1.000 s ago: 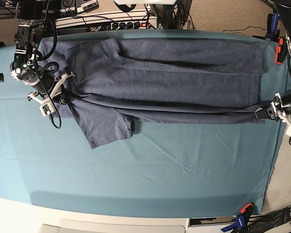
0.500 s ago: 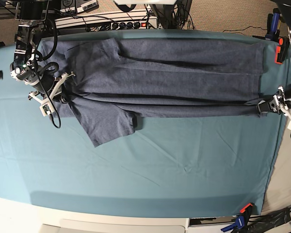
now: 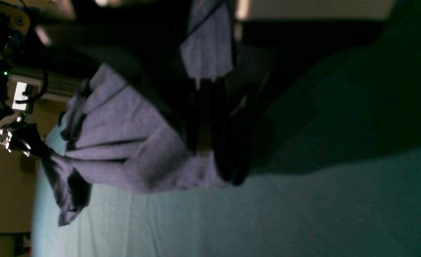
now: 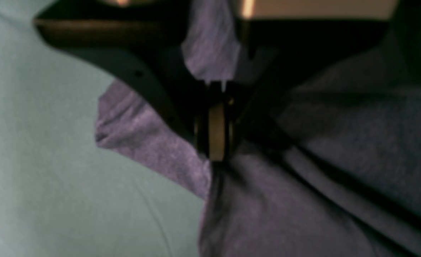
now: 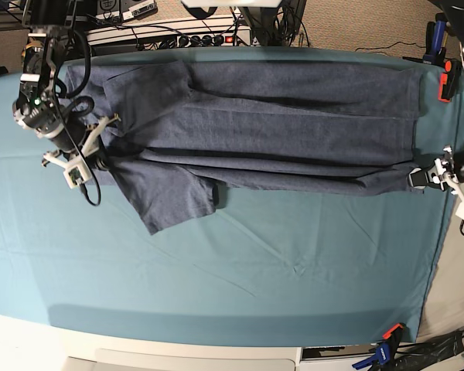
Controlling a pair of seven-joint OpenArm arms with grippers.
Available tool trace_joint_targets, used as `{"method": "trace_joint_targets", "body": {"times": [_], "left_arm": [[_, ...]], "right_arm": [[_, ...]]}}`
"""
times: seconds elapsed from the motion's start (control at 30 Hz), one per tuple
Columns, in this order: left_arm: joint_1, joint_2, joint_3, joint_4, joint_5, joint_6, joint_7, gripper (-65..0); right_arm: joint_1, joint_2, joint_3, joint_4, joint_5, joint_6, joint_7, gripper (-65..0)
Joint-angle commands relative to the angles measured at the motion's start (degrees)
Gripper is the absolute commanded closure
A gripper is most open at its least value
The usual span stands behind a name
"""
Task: Fold the T-shirt properly
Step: 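Move the right gripper to the sleeve end of the folded strip and grasp, then fold the sleeve end with the right gripper over onto the strip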
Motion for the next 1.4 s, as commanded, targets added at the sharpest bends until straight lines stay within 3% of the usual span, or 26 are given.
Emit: {"method": "trace_joint_targets", "body": {"times": [0.0, 0.37, 0.63, 1.0, 1.37], "left_arm": [[-1.25, -2.21, -0.17, 1.31, -1.19, -0.3, -0.22, 0.0], [2.95, -2.69, -0.17, 10.01, -1.19, -0.3, 0.2, 0.0], [8.17, -2.99, -0.17, 14.01, -1.19, -0.3, 0.2, 0.0], [8.9, -6.78, -0.17, 14.36, -1.19, -0.3, 0.26, 0.0], [9.09, -6.62, -0.17, 14.36, -1.19, -0.3, 0.22, 0.0]], "right_arm": [[-0.04, 1.14, 1.64, 1.49, 0.59, -0.13, 1.16, 0.0], [-4.9, 1.14, 11.08, 2.4, 4.02, 0.02, 0.87, 0.0], [-6.01, 1.09, 11.21, 2.4, 5.07, 1.42, -0.07, 0.0], [-6.01, 1.07, 11.21, 2.43, 5.09, 1.38, -1.75, 0.0], [-6.03, 0.94, 11.21, 2.4, 9.55, 1.36, -7.72, 0.0]]}}
